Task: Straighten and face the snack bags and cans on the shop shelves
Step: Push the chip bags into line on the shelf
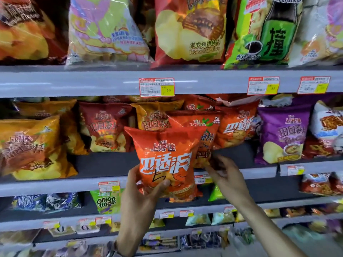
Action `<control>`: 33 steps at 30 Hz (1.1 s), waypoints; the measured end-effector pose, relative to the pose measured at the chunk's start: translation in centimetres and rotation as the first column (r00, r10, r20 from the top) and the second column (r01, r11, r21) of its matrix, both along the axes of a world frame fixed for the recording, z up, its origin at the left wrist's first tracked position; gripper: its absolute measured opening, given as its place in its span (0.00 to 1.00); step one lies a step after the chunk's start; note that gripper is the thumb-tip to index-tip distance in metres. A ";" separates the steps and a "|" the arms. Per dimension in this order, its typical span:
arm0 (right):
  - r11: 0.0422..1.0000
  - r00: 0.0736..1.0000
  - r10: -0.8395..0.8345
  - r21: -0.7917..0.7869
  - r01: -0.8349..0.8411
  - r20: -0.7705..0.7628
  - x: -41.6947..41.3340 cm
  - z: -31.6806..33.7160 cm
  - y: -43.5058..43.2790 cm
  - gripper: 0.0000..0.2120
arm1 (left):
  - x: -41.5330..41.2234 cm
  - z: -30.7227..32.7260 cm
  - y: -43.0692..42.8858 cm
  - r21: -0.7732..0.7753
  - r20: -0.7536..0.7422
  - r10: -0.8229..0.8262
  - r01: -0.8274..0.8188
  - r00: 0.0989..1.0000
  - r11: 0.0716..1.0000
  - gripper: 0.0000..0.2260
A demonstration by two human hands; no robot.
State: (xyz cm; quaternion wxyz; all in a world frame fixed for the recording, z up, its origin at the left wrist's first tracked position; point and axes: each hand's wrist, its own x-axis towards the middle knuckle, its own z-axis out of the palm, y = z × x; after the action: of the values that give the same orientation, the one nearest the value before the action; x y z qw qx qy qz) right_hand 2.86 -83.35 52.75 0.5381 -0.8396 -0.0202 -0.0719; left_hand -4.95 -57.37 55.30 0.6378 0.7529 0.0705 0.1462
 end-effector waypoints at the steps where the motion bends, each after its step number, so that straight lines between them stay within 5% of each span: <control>1: 0.999 0.999 -0.003 0.039 0.005 -0.044 -1.2 0.0 -0.4 0.18 | -0.1 -0.3 -0.7 0.001 -0.014 -0.028 0.028 1.000 1.000 0.33; 6: 0.952 0.959 0.168 0.291 -0.098 -0.230 -7.0 0.5 -3.4 0.18 | -0.3 -1.1 -4.9 -0.028 -0.053 -0.192 0.190 0.980 0.981 0.27; 13: 0.973 0.942 0.177 0.192 -0.124 -0.286 -8.9 -0.9 -7.6 0.36 | 1.5 -0.9 -10.4 0.019 -0.024 -0.272 0.272 0.962 0.962 0.28; 26: 0.994 0.994 -0.053 0.086 0.061 -0.095 -2.8 -0.7 -14.2 0.20 | 4.9 0.3 -20.4 0.164 0.041 -0.273 0.263 0.961 0.951 0.26; 33: 1.000 0.997 0.009 -0.010 -0.008 0.078 1.9 -0.1 -15.3 0.27 | 8.1 0.1 -23.0 0.108 0.084 -0.116 0.106 0.990 0.988 0.23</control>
State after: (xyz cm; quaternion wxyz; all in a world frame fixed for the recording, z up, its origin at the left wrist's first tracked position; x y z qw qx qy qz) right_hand 4.75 -98.62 52.67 0.5333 -0.8385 -0.0450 -0.1023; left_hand 3.11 -80.39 55.39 0.6077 0.7803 -0.0081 0.1479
